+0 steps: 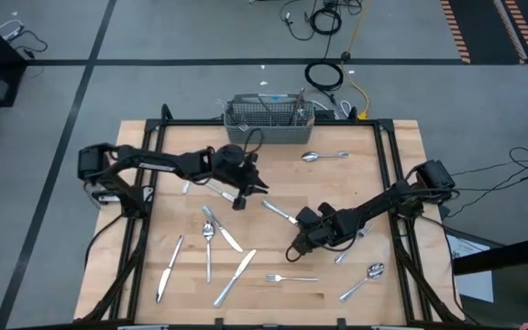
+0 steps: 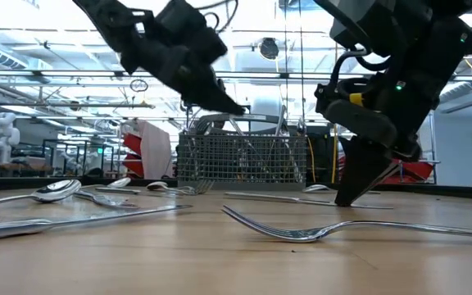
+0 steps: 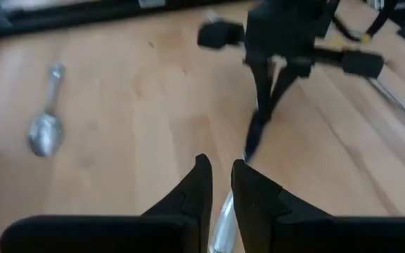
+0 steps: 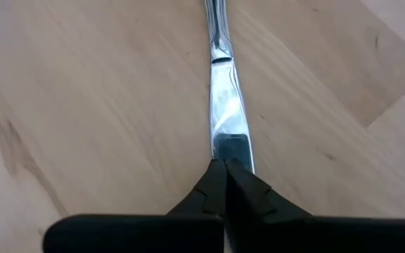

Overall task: Sort silverware
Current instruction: Put the silver table knife into the silverware organizer

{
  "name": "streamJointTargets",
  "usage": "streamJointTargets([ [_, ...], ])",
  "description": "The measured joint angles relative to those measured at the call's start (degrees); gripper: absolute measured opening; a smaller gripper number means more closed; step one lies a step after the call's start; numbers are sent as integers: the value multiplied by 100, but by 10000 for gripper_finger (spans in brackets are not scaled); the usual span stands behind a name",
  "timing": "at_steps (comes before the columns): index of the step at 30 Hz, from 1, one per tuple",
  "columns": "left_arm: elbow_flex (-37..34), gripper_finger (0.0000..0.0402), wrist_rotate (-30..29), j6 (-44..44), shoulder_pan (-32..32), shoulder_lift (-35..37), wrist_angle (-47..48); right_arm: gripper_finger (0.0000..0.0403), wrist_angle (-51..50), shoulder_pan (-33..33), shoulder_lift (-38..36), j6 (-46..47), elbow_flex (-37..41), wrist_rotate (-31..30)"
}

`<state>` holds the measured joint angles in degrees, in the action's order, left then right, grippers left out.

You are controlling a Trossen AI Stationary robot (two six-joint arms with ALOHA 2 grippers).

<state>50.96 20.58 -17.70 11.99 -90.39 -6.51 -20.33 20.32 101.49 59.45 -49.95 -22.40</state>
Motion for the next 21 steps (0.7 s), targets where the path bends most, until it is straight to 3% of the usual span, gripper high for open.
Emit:
streamJointTargets([
  [9,13,61,78,-85,4,190,46,2,-67,7,3,97,-116,-118],
  [15,13,45,283,-569,65,-430,593,1,-297,2,8,-239,-377,-192],
  [21,13,7,284,-681,178,-1087,451,0,-287,5,7,-291,-389,-144],
])
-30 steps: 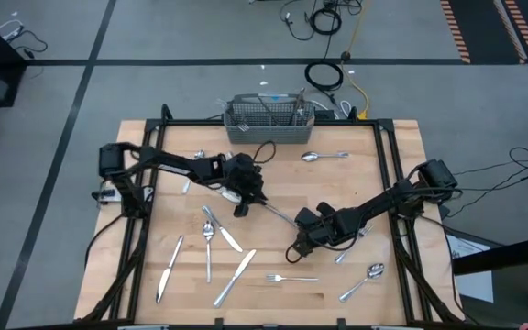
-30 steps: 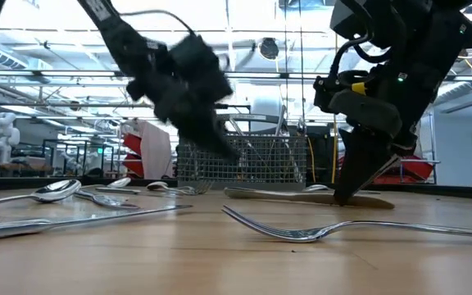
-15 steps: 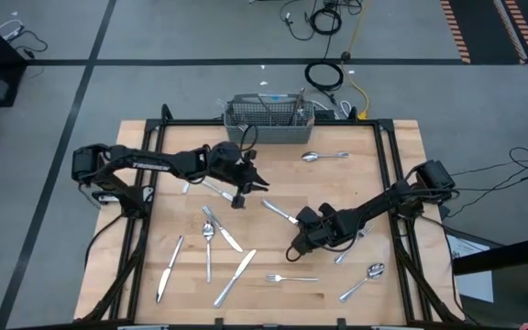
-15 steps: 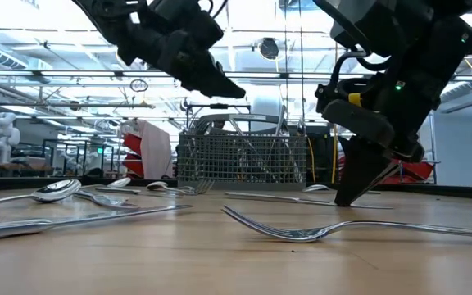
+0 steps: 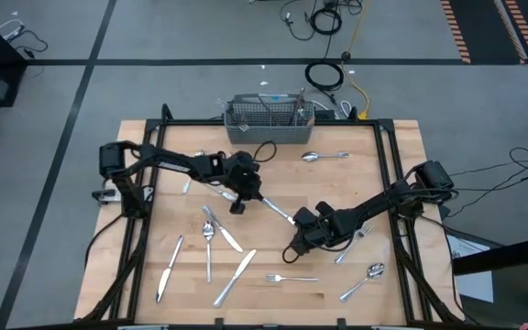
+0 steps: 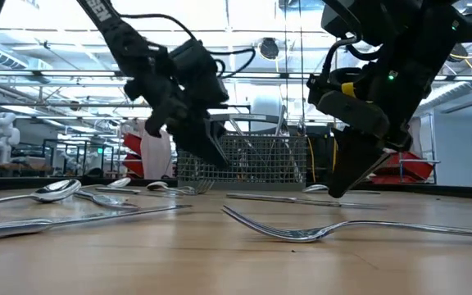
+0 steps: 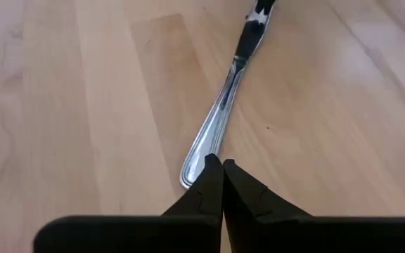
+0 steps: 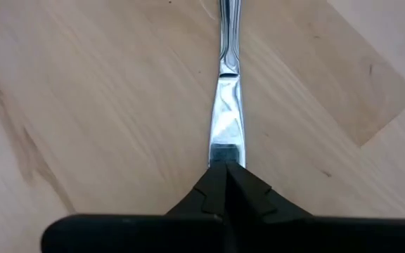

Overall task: Sort silverware
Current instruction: Put the silver table knife into the silverware organizer

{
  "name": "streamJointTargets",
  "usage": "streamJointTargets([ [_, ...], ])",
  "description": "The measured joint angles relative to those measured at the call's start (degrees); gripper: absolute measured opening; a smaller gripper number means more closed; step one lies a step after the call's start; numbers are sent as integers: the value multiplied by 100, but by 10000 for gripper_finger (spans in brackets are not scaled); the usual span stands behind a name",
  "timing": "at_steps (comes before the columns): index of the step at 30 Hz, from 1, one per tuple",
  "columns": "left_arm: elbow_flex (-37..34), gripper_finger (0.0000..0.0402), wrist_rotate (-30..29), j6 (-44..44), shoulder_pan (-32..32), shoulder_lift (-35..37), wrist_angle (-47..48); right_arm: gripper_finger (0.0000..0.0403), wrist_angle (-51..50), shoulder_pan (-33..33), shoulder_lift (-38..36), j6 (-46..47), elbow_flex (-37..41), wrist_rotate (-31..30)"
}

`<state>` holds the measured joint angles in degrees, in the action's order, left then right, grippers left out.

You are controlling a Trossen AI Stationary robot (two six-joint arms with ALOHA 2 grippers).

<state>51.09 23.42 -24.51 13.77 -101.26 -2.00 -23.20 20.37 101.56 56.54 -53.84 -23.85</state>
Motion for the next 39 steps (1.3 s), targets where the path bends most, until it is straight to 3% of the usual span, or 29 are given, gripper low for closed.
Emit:
streamJointTargets([
  [13,2,8,-4,-41,12,-451,-196,0,590,38,-11,-291,-11,-5],
  [28,7,8,103,-197,254,-579,-392,0,608,43,-58,-325,-15,16],
  [39,19,8,396,18,272,-829,-469,1,358,-5,-836,-1083,-22,-779],
])
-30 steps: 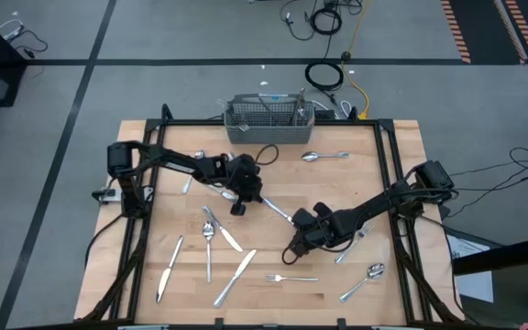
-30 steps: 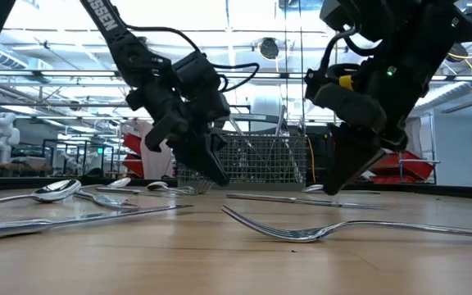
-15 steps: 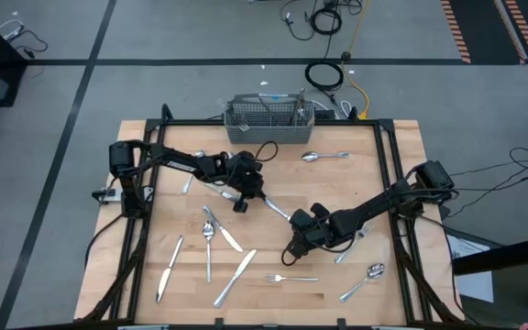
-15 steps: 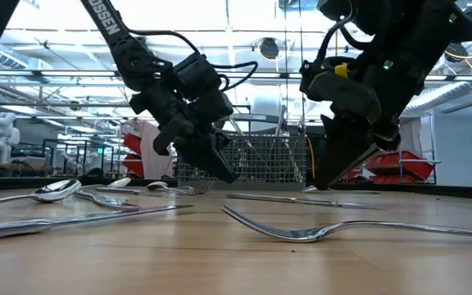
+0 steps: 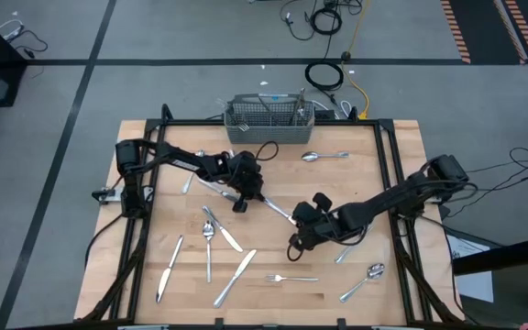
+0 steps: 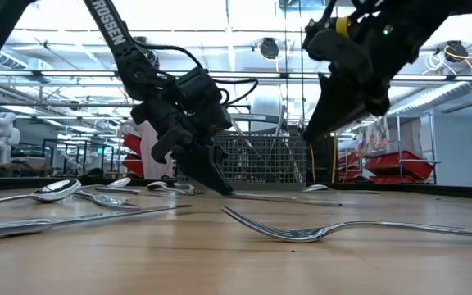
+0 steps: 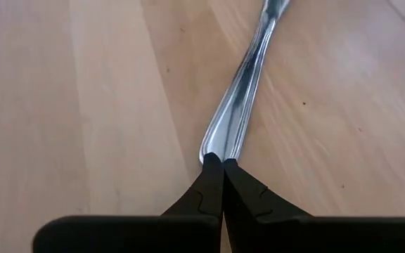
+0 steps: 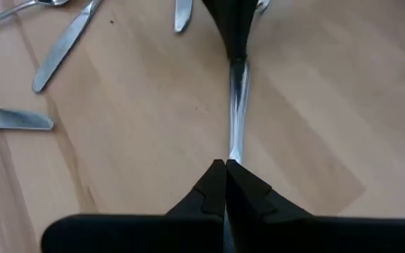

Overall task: Sort silverware
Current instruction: Put the silver table knife into the silverware organizer

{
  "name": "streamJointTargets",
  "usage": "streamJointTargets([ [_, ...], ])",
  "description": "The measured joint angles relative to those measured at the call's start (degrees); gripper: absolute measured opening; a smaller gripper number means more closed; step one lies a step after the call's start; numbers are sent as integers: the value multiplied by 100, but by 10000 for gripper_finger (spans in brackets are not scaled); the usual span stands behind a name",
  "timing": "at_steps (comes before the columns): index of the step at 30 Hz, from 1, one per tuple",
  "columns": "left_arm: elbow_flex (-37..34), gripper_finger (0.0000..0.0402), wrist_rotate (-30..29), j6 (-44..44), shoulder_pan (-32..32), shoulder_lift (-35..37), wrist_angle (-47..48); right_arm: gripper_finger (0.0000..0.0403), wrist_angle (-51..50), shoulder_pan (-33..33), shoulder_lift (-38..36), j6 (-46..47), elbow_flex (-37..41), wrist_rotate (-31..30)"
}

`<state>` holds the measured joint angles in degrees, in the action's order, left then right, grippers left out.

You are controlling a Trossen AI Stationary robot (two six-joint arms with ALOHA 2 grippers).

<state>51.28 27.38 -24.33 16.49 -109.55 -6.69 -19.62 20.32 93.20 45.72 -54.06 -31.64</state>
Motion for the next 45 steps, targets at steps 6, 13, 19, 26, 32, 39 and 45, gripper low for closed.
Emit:
streamJointTargets([
  [6,10,8,22,4,4,-133,19,53,-270,-49,-161,-187,0,17],
  [13,4,8,7,6,2,-142,20,163,-695,-49,-21,-184,0,220],
  [19,-1,8,-1,8,0,-149,47,241,-1063,-49,3,230,0,563],
  [26,-5,8,-22,131,0,-153,56,253,-1328,80,7,1212,40,630],
  [32,-8,8,-29,148,0,-156,59,254,-209,47,238,356,138,806],
  [39,-8,8,-33,150,0,-189,52,254,-103,-142,775,157,142,946],
  [45,-5,8,33,202,0,-302,7,254,87,-271,982,158,140,1026],
])
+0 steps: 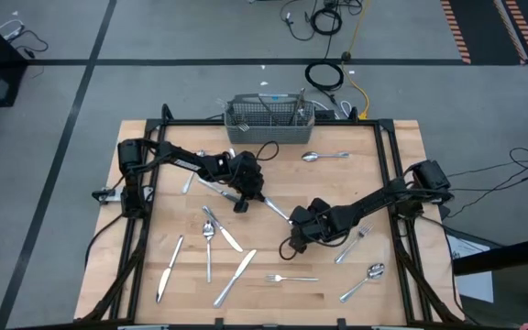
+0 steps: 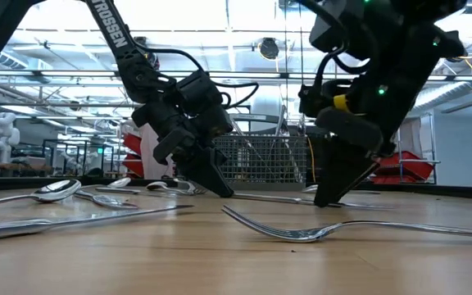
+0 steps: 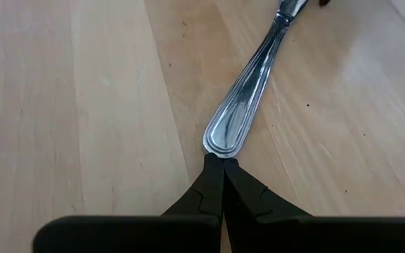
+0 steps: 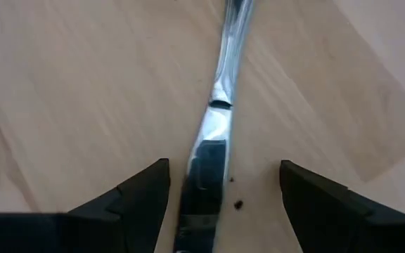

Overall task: Sort silverware
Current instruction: Put the silver table knife into the silverware organizer

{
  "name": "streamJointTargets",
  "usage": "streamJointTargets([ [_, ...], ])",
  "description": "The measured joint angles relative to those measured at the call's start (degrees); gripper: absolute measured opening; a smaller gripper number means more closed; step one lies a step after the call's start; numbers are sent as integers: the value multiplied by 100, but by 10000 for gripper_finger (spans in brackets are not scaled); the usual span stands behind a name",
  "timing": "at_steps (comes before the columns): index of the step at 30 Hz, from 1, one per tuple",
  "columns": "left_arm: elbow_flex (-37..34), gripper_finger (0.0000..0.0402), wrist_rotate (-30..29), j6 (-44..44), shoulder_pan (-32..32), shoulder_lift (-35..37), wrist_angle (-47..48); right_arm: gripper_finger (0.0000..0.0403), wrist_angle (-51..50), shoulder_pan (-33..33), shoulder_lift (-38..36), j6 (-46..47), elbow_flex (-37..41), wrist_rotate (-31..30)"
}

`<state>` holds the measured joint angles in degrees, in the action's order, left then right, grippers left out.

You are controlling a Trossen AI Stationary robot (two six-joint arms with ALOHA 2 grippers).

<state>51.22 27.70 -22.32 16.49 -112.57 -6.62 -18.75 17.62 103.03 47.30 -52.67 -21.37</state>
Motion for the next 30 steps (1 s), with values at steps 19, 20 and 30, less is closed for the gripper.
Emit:
streamJointTargets([
  [19,-35,8,-189,131,42,408,115,77,-194,-145,168,583,-4,374],
  [20,-46,8,-256,104,66,507,165,64,-185,-151,168,583,-4,415],
  [30,-9,8,297,-150,154,1146,-137,2,-170,-174,172,487,-4,451],
])
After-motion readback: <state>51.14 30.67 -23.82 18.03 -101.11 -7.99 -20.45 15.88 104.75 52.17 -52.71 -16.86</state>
